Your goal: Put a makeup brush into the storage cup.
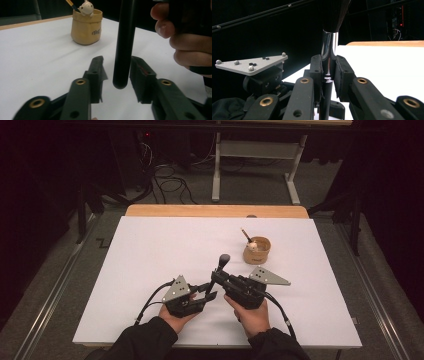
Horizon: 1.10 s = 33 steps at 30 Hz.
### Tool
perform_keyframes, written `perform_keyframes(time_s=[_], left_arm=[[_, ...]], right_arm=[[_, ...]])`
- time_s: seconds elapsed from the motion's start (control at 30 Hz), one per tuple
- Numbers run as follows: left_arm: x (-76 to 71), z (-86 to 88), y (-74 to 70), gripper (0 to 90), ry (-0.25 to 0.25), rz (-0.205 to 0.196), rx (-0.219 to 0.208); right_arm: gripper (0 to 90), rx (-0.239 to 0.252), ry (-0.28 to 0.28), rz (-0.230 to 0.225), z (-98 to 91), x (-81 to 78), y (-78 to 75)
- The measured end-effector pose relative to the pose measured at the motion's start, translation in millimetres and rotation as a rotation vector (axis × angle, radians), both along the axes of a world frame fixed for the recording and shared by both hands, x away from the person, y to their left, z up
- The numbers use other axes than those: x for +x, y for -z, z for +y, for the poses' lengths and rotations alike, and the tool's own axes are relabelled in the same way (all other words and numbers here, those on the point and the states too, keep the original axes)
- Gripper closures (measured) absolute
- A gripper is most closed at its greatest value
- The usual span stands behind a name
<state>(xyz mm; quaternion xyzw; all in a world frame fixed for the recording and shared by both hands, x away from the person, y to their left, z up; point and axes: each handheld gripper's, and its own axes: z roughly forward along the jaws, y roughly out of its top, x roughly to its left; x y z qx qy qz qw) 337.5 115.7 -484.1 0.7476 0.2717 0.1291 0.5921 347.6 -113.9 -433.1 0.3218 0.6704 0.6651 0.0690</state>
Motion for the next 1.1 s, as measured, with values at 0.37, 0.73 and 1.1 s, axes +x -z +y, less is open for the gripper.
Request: perform_keyframes(time_s=[0.37, 0.73, 1.1], left_arm=[[2.7, 3.3, -3.3, 38.3, -0.032, 0.003, 0.037], [9.2, 24.2, -16.2, 22.6, -0.081, 0.037, 0.065], [4.6, 62.1, -21.6, 16.5, -0.161, 0.024, 0.104]], right_arm=[[79.7, -0.005, 0.014, -0.021, -4.1, 0.6, -2.5], [79.7, 0.008, 0.052, -0.043, -18.1, -0.1, -10.2], [79.6, 0.008, 0.089, -0.059, -30.0, 1.7, -13.3]])
